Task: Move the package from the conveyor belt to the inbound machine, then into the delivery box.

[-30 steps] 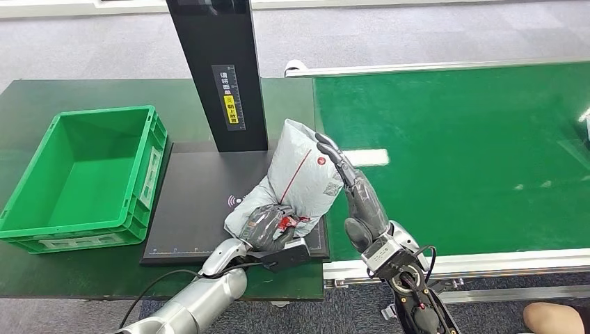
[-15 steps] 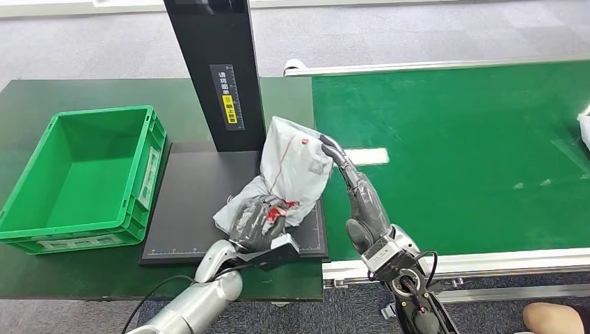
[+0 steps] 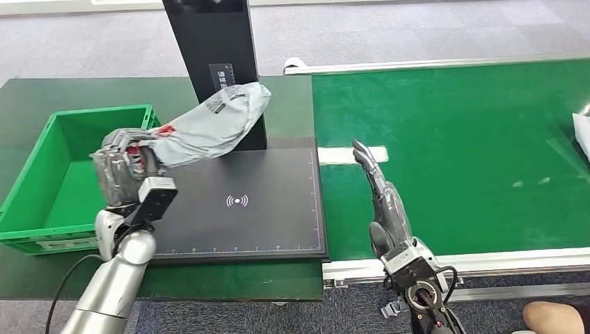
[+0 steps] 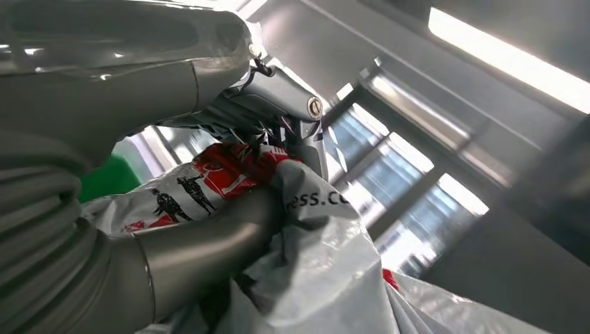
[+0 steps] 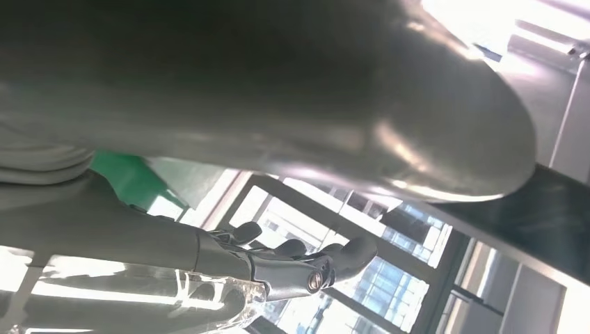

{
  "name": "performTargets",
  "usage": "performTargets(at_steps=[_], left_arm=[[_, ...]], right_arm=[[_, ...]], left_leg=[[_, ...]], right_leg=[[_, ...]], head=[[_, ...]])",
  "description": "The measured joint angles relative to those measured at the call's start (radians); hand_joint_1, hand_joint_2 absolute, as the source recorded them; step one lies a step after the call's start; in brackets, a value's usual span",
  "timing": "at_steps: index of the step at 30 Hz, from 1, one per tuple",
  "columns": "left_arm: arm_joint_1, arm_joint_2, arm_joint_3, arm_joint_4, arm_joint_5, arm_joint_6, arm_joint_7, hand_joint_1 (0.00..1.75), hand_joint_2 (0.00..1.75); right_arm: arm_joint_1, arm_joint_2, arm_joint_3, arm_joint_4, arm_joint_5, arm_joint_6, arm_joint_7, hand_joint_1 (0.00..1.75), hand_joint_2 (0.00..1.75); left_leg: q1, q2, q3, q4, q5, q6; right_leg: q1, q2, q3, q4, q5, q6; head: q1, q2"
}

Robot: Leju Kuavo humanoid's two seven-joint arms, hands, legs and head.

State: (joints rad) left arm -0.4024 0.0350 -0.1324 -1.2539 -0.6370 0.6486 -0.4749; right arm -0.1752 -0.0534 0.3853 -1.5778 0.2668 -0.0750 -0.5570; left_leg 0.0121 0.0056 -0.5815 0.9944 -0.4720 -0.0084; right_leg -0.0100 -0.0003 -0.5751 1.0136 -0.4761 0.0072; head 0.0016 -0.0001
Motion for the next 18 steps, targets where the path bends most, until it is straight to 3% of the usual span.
performTargets(at_steps=[4, 9, 18], left_arm=[[0.015, 0.024, 0.13, -0.021, -0.035, 0.012, -0.021, 1.75, 1.75], [-0.003, 0.03, 0.32, -0.006, -0.188, 0.013, -0.08, 1.75, 1.75], [-0.077, 0.062, 0.64, 0.156, -0.317, 0.013, -0.129, 1.75, 1.75]], right_arm=[[0.019, -0.003, -0.013, -0.015, 0.01, 0.0, 0.0, 0.0, 0.0], [0.024, -0.002, -0.017, -0.026, 0.015, 0.003, 0.001, 0.0, 0.0], [0.03, -0.002, -0.022, -0.041, 0.023, 0.018, 0.003, 0.0, 0.0]], left_leg=[[0.0, 0.0, 0.0, 0.0, 0.0, 0.0], [0.0, 0.0, 0.0, 0.0, 0.0, 0.0], [0.0, 0.0, -0.001, 0.0, 0.0, 0.0]], right_leg=[[0.0, 0.0, 0.0, 0.0, 0.0, 0.0], [0.0, 0.0, 0.0, 0.0, 0.0, 0.0], [0.0, 0.0, -0.001, 0.0, 0.0, 0.0]], head=[[0.0, 0.0], [0.0, 0.0], [0.0, 0.0]])
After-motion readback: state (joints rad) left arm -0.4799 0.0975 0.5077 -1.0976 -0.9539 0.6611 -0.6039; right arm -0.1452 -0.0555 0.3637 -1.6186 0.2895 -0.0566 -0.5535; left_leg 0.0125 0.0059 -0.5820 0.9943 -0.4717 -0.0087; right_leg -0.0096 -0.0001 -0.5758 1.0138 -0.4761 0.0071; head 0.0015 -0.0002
